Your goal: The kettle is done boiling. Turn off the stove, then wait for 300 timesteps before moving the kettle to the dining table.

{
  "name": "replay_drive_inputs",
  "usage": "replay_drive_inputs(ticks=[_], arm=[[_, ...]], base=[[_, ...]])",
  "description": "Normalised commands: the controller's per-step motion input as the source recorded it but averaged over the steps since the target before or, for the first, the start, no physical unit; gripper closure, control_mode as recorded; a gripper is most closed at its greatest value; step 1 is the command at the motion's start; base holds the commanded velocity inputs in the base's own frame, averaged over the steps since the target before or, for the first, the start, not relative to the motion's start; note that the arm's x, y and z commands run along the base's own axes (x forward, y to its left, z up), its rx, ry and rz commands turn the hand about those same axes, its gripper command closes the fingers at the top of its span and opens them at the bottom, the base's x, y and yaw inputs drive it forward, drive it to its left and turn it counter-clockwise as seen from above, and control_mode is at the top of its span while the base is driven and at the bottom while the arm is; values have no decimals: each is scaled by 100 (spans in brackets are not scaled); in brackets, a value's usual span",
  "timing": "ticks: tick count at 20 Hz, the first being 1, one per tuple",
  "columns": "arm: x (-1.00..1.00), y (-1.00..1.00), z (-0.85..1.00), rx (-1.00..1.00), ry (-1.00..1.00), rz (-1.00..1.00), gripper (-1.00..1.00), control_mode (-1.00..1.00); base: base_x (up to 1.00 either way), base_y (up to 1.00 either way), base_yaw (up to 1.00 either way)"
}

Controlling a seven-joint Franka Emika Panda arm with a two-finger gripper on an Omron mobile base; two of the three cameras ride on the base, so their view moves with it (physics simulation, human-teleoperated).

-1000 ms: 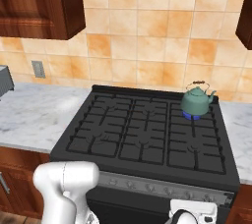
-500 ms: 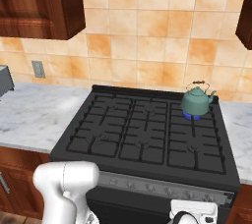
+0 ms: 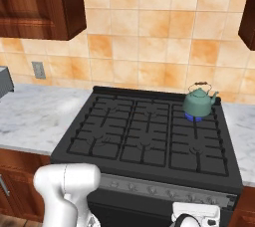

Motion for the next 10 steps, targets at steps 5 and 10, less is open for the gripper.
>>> replay_drive_inputs(ticks=[5,10], arm=[[1,5,0,0,-2,0,100,-100],[0,0,0,1,-1,0,100,-100]], base=[[0,0,0],[0,0,0]])
